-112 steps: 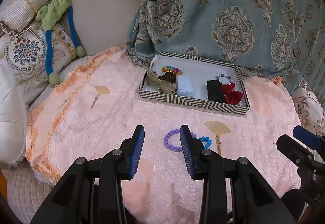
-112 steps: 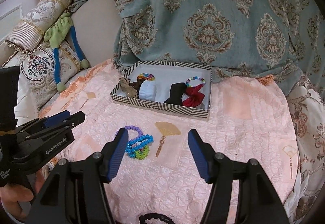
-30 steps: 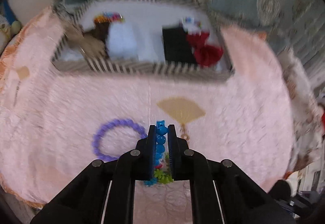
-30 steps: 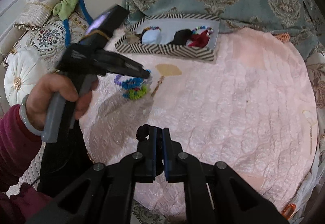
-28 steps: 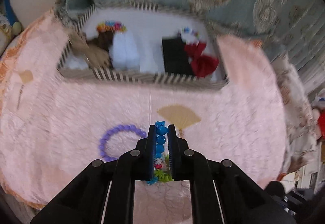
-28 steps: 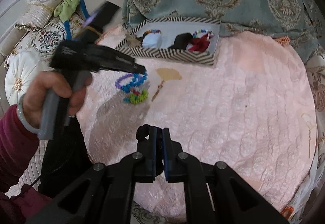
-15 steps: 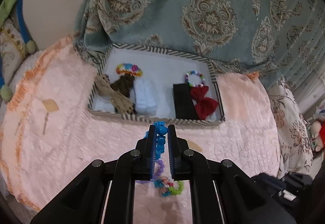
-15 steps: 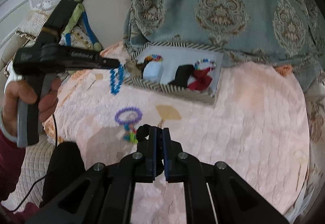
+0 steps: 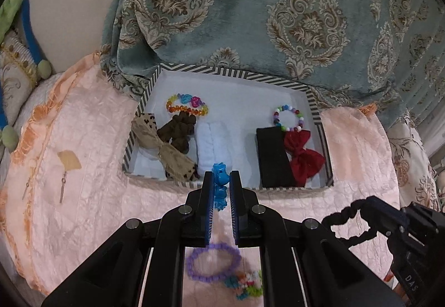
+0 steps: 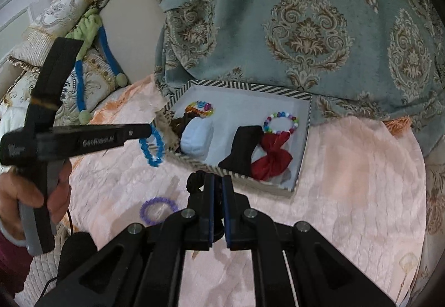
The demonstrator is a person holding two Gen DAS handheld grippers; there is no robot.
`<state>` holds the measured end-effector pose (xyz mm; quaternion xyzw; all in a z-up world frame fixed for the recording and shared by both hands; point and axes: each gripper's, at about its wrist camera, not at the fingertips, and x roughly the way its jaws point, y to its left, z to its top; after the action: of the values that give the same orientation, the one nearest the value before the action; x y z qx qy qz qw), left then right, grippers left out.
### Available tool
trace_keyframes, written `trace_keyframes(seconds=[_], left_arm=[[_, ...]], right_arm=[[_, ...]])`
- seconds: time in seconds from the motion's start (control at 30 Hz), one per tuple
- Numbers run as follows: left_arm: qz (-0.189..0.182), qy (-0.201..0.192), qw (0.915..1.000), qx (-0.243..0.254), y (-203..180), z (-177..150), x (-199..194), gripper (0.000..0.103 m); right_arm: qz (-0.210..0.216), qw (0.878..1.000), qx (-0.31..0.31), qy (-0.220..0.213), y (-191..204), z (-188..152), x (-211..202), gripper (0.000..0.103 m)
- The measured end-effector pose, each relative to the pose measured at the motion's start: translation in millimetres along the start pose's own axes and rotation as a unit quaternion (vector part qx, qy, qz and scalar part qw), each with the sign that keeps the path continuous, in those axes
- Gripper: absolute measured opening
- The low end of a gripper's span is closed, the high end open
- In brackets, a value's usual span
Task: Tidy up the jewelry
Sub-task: 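Carry the blue bracelet into the tray with the left gripper while the right carries the black bracelet, then open both grippers in the tray and withdraw them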
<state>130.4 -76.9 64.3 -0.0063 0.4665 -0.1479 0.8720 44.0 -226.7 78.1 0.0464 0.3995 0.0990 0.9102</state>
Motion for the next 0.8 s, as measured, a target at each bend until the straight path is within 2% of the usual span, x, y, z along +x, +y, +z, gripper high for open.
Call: trace_keyframes(seconds=[0.23, 0.5, 0.63, 0.8], left_arm=[[0.01, -0.002, 0.9999, 0.011, -5, 25, 24, 0.0], [-0.005, 0.003, 1.0, 0.007, -19, 56, 62, 0.0], [-0.001, 0.017, 0.9999, -0.003, -16, 59, 89, 0.0], [0.026, 0.04, 0.9987, -0.016, 1, 55, 123, 0.0]], right_arm=[[-0.011, 1.0, 0.002, 0.001, -14, 29, 29, 0.005], [-0.016, 0.999, 0.046, -0.011, -48, 70, 74, 0.005], [-0.017, 0.997, 0.068, -0.012, -62, 86, 107, 0.005], [-0.019, 0.995, 0.098, -0.009, -75, 103, 157, 0.005]])
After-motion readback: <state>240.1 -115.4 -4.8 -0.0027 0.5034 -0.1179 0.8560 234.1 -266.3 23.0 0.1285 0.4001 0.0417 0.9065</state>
